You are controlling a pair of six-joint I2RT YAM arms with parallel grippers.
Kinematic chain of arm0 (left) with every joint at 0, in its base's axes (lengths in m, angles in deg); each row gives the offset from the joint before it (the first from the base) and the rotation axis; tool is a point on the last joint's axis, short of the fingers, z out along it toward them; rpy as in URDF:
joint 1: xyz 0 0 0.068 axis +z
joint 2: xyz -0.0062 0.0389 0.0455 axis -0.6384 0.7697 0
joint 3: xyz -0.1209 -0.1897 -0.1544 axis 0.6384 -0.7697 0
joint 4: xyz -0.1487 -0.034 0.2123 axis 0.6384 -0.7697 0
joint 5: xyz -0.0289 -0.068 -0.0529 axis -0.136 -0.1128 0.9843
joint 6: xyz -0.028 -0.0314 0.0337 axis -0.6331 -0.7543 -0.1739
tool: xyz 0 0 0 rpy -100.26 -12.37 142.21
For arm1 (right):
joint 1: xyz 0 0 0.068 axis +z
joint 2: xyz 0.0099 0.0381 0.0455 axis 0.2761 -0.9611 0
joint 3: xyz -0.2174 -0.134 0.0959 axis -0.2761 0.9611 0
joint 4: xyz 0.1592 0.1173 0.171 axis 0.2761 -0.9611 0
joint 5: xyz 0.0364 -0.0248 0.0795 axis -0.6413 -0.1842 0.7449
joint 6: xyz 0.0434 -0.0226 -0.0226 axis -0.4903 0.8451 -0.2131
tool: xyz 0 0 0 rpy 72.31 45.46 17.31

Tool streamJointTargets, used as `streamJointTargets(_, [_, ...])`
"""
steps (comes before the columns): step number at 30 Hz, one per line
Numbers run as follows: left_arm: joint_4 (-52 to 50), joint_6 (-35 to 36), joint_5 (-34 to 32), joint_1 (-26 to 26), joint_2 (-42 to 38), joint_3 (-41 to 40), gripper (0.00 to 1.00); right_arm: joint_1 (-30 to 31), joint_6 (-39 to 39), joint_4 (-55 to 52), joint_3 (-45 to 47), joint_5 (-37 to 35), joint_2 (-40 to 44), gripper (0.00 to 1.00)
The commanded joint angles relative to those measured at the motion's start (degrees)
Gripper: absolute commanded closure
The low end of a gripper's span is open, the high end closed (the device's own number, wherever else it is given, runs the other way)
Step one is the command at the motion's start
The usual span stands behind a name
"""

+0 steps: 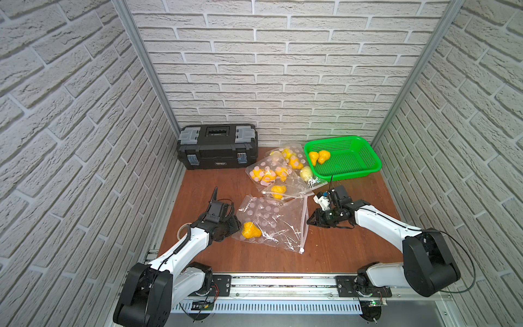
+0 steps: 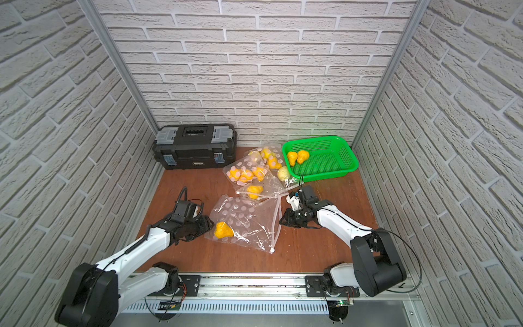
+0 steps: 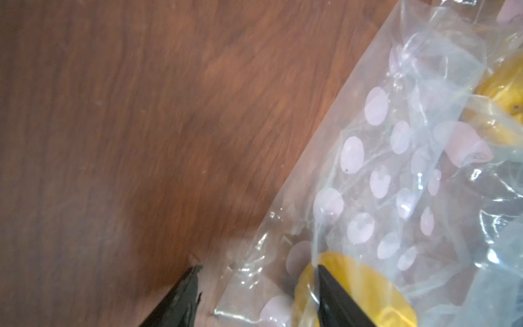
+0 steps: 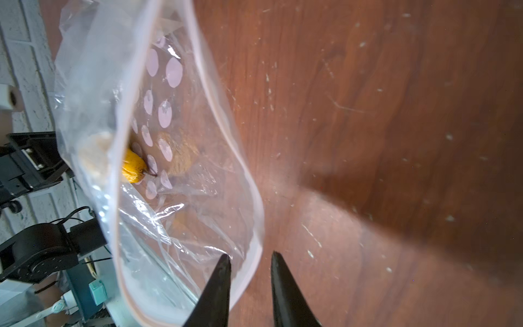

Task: Open the zip-top bag and take out the pear
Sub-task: Place the pear in the basket, then pick up the pear from the zipper food storage bag.

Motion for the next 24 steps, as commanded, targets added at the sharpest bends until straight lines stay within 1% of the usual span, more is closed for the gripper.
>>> streamJointTargets(1, [5.89, 1.11, 3.36, 0.49, 2.75, 0.43, 0.37, 2.65, -3.56, 10.87, -0.12, 3.98, -1.53, 0.73])
streamJointTargets(4, [7.2, 1.99, 4.07, 0.42, 5.68, 1.08, 0.41, 5.03, -5.33, 15.04, -0.15, 4.08, -4.7, 0.73])
streamJointTargets(7, [8.82, 2.53, 4.83, 0.48, 8.72, 1.76, 0.44, 7.34, -8.3, 23.89, 1.54, 4.91, -8.05, 0.73])
streamJointTargets(11, [10.65, 2.8, 5.96, 0.43, 12.09, 2.64, 0.53, 10.99, -10.16, 33.26, 1.81, 5.41, -13.11, 0.72])
streamJointTargets(14, [11.47, 2.97, 6.28, 0.26, 13.67, 3.36, 0.62, 14.39, -10.4, 38.46, 1.23, 4.55, -16.12, 0.72])
streamJointTargets(17, [12.06, 3.18, 6.88, -0.01, 15.33, 4.18, 0.76, 17.34, -11.27, 45.31, 1.28, 4.03, -18.95, 0.72])
streamJointTargets(20, [12.63, 3.33, 7.28, -0.36, 16.86, 4.76, 0.87, 19.65, -12.42, 51.07, 0.8, 3.75, -22.02, 0.72])
streamJointTargets(22, [13.3, 3.33, 7.43, -0.66, 17.72, 4.87, 0.94, 21.2, -13.1, 55.47, 0.59, 3.78, -23.82, 0.72])
streamJointTargets(24, [14.05, 3.33, 7.92, -0.94, 18.75, 5.11, 0.99, 22.92, -12.32, 57.48, -0.03, 1.69, -24.93, 0.73])
